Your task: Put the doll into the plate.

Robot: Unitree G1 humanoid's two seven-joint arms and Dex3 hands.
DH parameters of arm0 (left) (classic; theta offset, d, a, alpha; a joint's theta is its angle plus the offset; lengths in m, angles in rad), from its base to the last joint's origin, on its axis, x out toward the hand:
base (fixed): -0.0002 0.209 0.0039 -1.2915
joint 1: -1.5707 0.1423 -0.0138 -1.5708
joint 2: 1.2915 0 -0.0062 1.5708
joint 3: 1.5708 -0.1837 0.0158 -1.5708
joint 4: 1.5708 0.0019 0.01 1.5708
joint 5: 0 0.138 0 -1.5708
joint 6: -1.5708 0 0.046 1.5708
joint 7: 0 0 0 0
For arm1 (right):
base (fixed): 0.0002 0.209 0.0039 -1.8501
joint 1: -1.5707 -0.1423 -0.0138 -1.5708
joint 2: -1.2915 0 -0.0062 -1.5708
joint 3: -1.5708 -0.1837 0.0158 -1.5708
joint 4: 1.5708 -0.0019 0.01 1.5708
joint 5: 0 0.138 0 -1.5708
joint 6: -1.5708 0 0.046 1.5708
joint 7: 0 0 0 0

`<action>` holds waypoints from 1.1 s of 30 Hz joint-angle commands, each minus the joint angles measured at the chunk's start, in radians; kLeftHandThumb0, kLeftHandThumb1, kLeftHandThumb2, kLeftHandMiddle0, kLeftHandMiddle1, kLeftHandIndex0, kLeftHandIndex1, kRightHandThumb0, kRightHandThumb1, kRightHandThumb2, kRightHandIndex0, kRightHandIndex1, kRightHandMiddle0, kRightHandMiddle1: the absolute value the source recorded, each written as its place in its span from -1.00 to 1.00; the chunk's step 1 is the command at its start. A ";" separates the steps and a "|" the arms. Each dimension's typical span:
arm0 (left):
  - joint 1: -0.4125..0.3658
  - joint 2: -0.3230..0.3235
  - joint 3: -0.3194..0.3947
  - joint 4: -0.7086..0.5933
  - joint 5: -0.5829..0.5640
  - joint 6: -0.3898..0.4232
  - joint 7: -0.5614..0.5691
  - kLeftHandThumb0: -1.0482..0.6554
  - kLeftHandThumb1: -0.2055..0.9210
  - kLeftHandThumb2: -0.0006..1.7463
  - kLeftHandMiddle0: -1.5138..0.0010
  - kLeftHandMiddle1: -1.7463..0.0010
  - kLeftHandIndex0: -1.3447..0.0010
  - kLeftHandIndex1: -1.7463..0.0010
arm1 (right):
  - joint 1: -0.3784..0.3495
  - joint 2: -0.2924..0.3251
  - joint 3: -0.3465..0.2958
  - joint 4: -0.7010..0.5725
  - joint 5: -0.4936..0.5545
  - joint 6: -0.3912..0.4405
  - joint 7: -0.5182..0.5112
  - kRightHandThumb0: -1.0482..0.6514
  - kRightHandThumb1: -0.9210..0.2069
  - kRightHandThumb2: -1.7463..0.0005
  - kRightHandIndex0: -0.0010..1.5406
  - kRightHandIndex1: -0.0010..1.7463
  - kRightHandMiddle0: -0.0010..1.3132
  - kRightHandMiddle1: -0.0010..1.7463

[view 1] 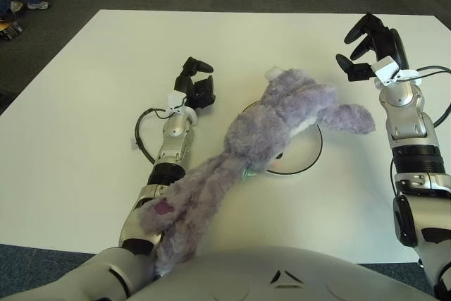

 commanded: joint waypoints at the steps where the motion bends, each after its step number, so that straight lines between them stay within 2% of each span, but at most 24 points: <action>1: 0.043 -0.002 0.005 0.038 -0.008 -0.013 -0.001 -0.25 0.32 0.19 -0.55 -1.00 0.35 -1.00 | -0.008 -0.008 -0.012 0.033 0.046 0.011 0.034 0.23 0.11 -0.43 -0.04 0.66 -0.32 1.00; 6: 0.044 -0.005 0.005 0.037 -0.006 -0.011 0.004 -0.25 0.32 0.19 -0.55 -1.00 0.35 -1.00 | -0.011 0.005 -0.055 0.055 0.156 0.063 0.099 0.23 0.11 -0.45 -0.03 0.69 -0.37 1.00; 10: 0.043 -0.005 0.005 0.036 -0.002 -0.008 0.011 -0.25 0.32 0.19 -0.56 -1.00 0.34 -1.00 | -0.017 0.044 -0.110 0.050 0.275 0.133 0.135 0.23 0.16 -0.52 -0.03 0.81 -0.39 1.00; 16: 0.044 -0.004 0.006 0.037 -0.002 -0.015 0.010 -0.26 0.31 0.20 -0.56 -1.00 0.34 -1.00 | -0.012 0.071 -0.147 0.048 0.354 0.185 0.138 0.22 0.23 -0.63 -0.05 0.95 -0.37 1.00; 27: 0.044 0.001 0.009 0.037 -0.010 -0.019 -0.003 -0.25 0.31 0.20 -0.55 -1.00 0.34 -1.00 | 0.009 0.104 -0.207 0.087 0.449 0.196 0.135 0.23 0.24 -0.65 -0.08 1.00 -0.36 1.00; 33: 0.042 0.003 0.010 0.037 -0.006 -0.016 0.003 -0.25 0.32 0.19 -0.56 -1.00 0.35 -1.00 | 0.031 0.122 -0.232 0.097 0.511 0.180 0.176 0.22 0.30 -0.68 -0.04 1.00 -0.28 0.95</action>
